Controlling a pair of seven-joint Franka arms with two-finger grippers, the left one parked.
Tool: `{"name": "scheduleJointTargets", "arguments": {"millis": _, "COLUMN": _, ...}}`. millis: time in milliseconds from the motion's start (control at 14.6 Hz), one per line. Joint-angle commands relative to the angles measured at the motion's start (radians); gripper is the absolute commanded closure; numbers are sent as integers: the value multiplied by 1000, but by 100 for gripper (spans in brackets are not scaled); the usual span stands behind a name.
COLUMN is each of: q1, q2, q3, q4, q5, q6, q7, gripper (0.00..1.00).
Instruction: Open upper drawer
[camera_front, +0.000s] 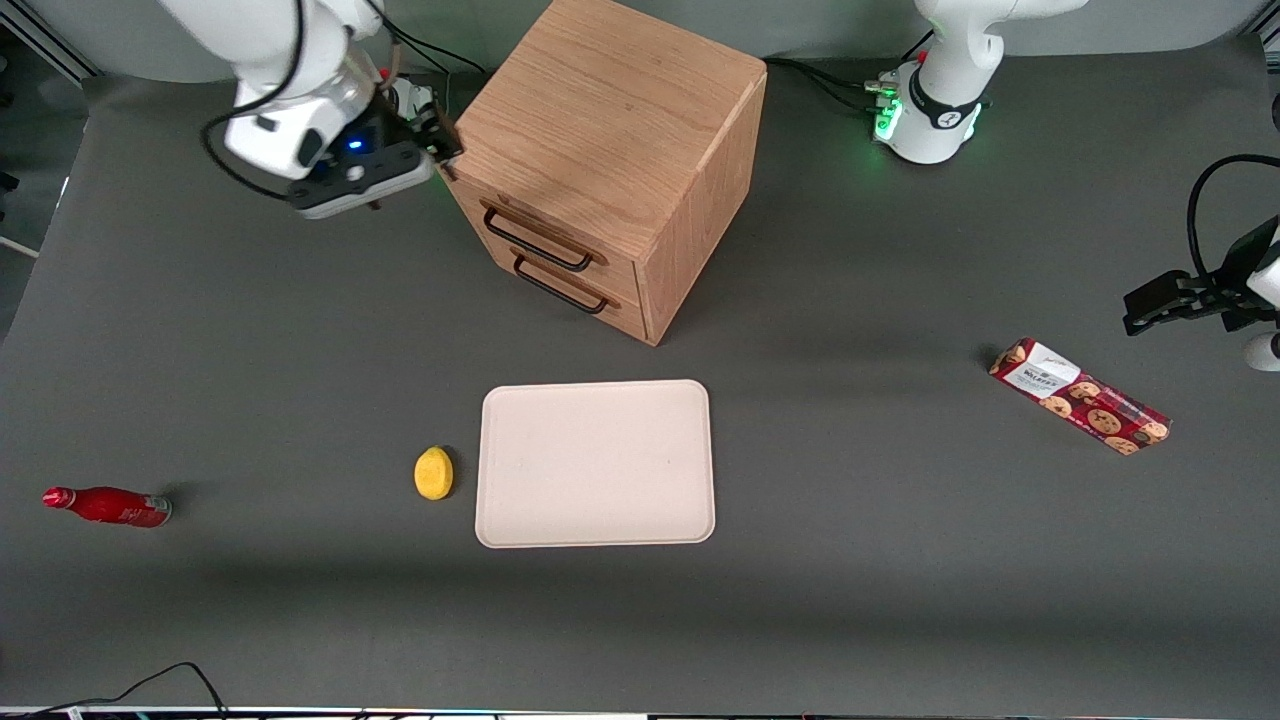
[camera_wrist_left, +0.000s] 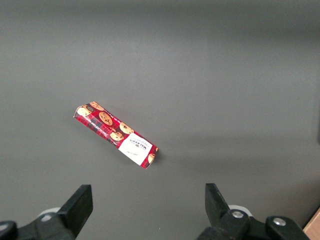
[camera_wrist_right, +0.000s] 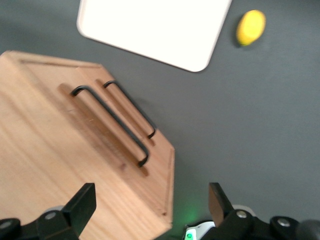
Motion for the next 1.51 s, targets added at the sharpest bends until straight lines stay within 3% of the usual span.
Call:
{"name": "scheduleJointTargets", "arguments": {"millis": 0, "q1": -1, "q2": 42, "q3": 20, "q4": 27, "q5": 21, "q6": -16, "q7": -5, "gripper": 0}}
{"name": "scheduleJointTargets", "arguments": {"millis": 69, "q1": -1, "q2": 53, "q3": 24, "q4": 28, "q5": 22, "q6": -19, "q7": -32, "gripper": 0}}
{"name": "scheduleJointTargets", "arguments": {"millis": 343, "q1": -1, "q2": 136, "q3": 29, "q4": 45, "q5": 35, "q6": -36, "q7": -510, "gripper": 0}}
{"name": "scheduleJointTargets", "arguments": {"millis": 412, "q1": -1, "q2": 159, "q3": 29, "q4": 50, "q5": 67, "q6": -40, "q7": -547, "gripper": 0}}
{"name": "scheduleJointTargets", "arguments": {"millis": 549, "q1": -3, "q2": 177, "q3": 29, "q4": 54, "q5": 113, "q6": -34, "q7": -555, "gripper": 0}}
{"name": "scheduleJointTargets", "arguments": {"millis": 824, "q1": -6, "q2": 205, "q3": 21, "q4": 51, "q5": 114, "q6": -10, "q7": -558, "gripper": 0}}
{"name": "scheduleJointTargets", "arguments": {"millis": 1029, "q1": -7, "q2": 289, "q3": 17, "q4": 31, "q5": 113, "q6": 65, "q7": -552, "gripper": 0}}
{"name": "scheduleJointTargets", "arguments": {"millis": 1441, "q1": -1, "q2": 298, "q3": 20, "q4": -97, "q5": 108, "q6": 234, "q7": -555, "gripper": 0}}
